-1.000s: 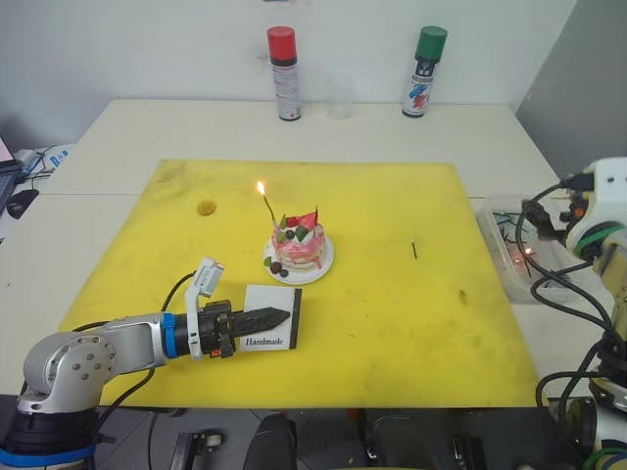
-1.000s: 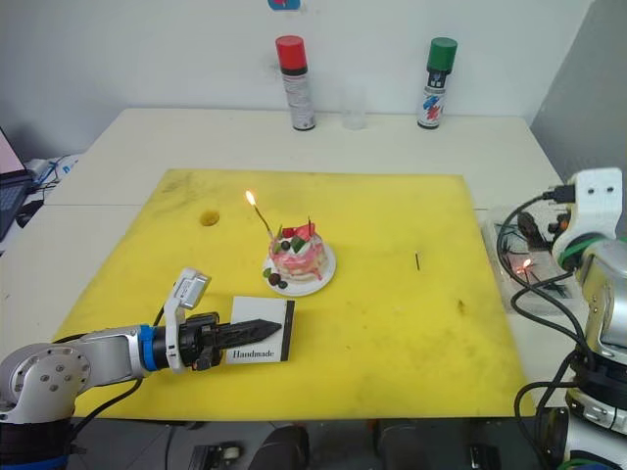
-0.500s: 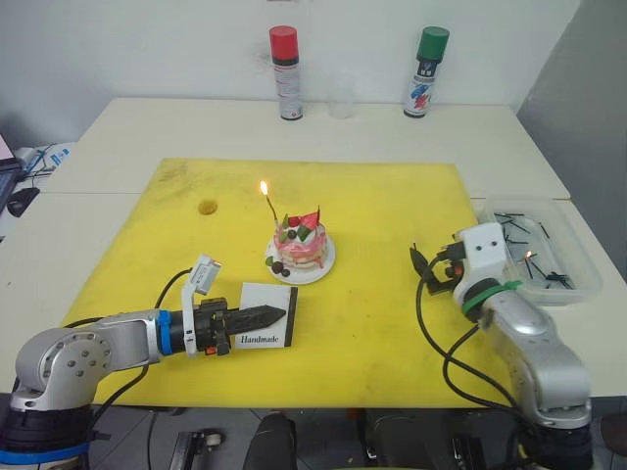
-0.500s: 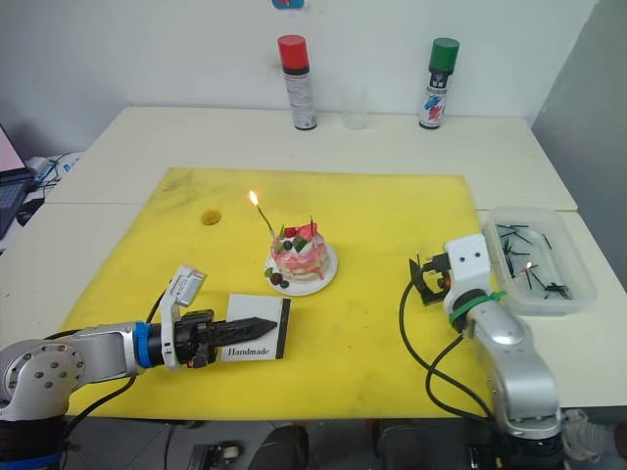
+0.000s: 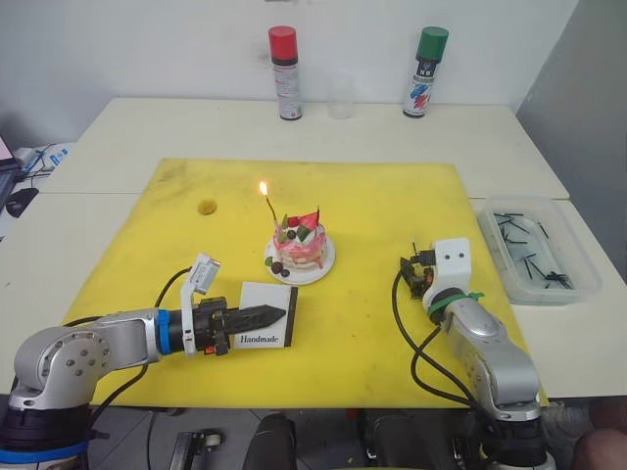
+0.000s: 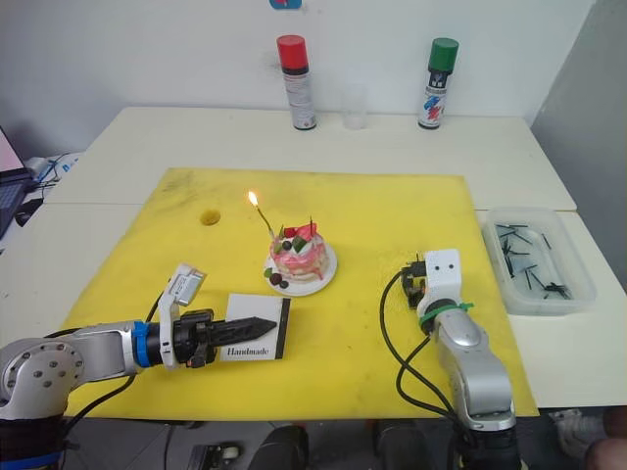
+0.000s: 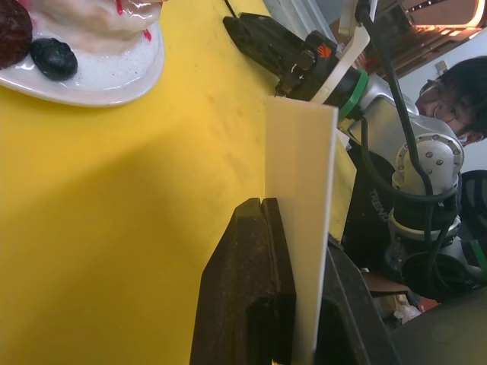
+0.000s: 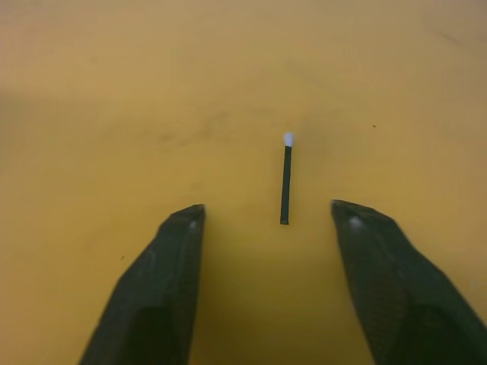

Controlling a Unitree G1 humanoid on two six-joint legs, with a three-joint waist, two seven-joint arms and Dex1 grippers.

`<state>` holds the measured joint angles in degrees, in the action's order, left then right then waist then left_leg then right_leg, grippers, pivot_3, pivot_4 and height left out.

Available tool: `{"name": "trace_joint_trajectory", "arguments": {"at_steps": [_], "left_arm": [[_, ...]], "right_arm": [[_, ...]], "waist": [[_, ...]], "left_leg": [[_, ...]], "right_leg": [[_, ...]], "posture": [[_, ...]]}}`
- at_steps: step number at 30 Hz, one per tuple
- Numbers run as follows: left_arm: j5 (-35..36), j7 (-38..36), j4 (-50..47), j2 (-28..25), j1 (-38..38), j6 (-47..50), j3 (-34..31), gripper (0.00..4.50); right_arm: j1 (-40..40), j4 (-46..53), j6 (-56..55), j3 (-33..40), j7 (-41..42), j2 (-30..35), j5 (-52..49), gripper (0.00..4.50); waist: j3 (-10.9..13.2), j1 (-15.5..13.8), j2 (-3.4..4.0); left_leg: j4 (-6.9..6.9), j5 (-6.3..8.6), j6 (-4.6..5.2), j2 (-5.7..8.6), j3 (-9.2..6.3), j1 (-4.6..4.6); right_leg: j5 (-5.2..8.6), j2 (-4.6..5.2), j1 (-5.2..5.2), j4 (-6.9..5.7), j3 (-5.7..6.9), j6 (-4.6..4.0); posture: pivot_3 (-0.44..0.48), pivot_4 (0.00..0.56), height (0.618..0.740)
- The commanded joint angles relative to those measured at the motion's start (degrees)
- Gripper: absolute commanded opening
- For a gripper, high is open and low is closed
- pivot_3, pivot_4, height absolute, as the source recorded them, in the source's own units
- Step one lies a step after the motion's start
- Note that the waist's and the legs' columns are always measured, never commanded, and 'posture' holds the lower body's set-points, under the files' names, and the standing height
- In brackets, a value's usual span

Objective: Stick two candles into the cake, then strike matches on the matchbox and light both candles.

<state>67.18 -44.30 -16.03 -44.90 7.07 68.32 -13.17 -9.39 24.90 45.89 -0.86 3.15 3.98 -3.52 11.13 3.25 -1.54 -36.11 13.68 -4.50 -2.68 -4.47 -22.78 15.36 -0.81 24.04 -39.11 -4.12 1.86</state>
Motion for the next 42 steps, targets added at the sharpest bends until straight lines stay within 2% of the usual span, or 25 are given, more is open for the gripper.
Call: {"name": "trace_joint_trajectory", "arguments": {"at_steps": [1, 5, 10, 14, 20, 25, 29, 35, 38, 42], "left_arm": [[0.3, -0.3, -1.2, -0.7, -0.2, -0.4, -1.4, 0.0], [0.4, -0.1, -1.5, -0.4, -0.5, -0.5, -1.4, 0.0], [0.3, -0.1, -1.6, -0.4, -0.8, -0.6, -1.5, 0.0], [0.2, -0.2, -1.5, -0.6, -0.9, -0.7, -1.6, 0.0], [-0.3, -1.1, -0.9, -1.2, -0.7, -0.6, -1.3, 0.0], [-0.6, -1.5, -0.3, -1.3, 0.6, -0.5, -0.6, 0.0], [-1.0, -1.6, -0.1, -1.1, 1.4, -0.5, -0.1, 0.0], [-0.9, -1.9, -0.4, -1.5, 1.5, 0.0, -0.3, 0.0], [-0.9, -2.1, -0.3, -1.8, 1.7, 0.1, -0.4, 0.0], [-0.7, -2.0, -0.4, -2.0, 1.8, 0.3, -0.5, 0.0]], "right_arm": [[-1.5, -0.7, 1.2, 1.7, -1.5, -1.2, -0.5, 1.31], [-2.3, -1.5, 1.7, 2.1, -2.1, -1.6, -0.3, 0.02], [-2.9, 2.4, 3.8, 0.8, 0.3, -0.3, -1.6, 0.02], [-4.6, 10.1, 8.4, -1.2, 6.8, 5.3, -5.1, 0.02], [-2.8, 22.3, 16.8, -2.8, 24.0, 20.7, -18.2, 0.02], [1.3, 25.0, 8.7, -8.1, 33.4, 33.6, -18.5, 0.02], [2.8, 20.7, 1.9, -11.8, 34.0, 35.1, -15.7, 0.02], [3.3, 13.7, -4.0, -14.1, 32.9, 33.1, -12.7, 0.02], [3.5, 12.0, -6.2, -15.1, 33.0, 32.5, -11.5, 0.63], [3.7, 11.4, -8.2, -15.4, 32.8, 31.5, -10.4, 2.1]], "waist": [[0.0, 0.0, 0.0], [0.0, 0.0, 0.0], [0.0, 0.0, 0.0], [0.0, 0.0, 0.02], [0.0, 0.0, 0.02], [0.0, 0.0, 0.0], [0.0, 0.0, -0.02], [0.0, 0.0, -0.03], [0.0, 0.0, -0.03], [0.0, 0.0, -0.03]], "left_leg": [[0.0, 0.0, 0.0, 0.0, 0.0, 0.0], [0.0, 0.0, 0.0, 0.0, -0.01, 0.0], [0.0, 0.0, 0.0, 0.0, -0.01, -0.01], [0.01, 0.0, 0.0, 0.0, -0.01, -0.02], [0.03, 0.0, 0.0, 0.0, -0.01, -0.04], [0.02, 0.01, 0.01, 0.01, -0.01, -0.04], [0.01, 0.0, 0.01, 0.01, -0.01, 0.0], [-0.02, 0.0, 0.01, 0.02, 0.0, -0.03], [-0.01, 0.0, 0.01, 0.02, 0.0, -0.04], [0.0, 0.0, 0.01, 0.01, 0.0, -0.04]], "right_leg": [[0.0, 0.0, 0.0, 0.0, 0.01, 0.0], [0.0, 0.0, 0.0, 0.0, 0.01, 0.0], [0.0, 0.0, 0.0, 0.0, 0.01, 0.0], [0.01, 0.0, 0.01, 0.0, 0.01, -0.01], [0.02, 0.0, 0.0, 0.06, 0.03, -0.02], [0.02, 0.02, 0.0, 0.1, 0.02, -0.01], [0.02, 0.0, 0.0, 0.08, 0.03, 0.0], [-0.01, 0.0, -0.01, 0.08, 0.01, 0.04], [0.0, 0.0, 0.0, 0.08, 0.01, 0.03], [0.0, 0.0, 0.0, 0.08, 0.02, 0.03]], "posture": [[0.0, 0.15, 0.74], [0.0, 0.15, 0.74], [0.0, 0.15, 0.74], [0.0, 0.15, 0.74], [0.0, 0.15, 0.74], [0.0, 0.15, 0.74], [0.0, 0.15, 0.74], [0.0, 0.15, 0.74], [0.0, 0.15, 0.74], [0.0, 0.15, 0.74]]}}
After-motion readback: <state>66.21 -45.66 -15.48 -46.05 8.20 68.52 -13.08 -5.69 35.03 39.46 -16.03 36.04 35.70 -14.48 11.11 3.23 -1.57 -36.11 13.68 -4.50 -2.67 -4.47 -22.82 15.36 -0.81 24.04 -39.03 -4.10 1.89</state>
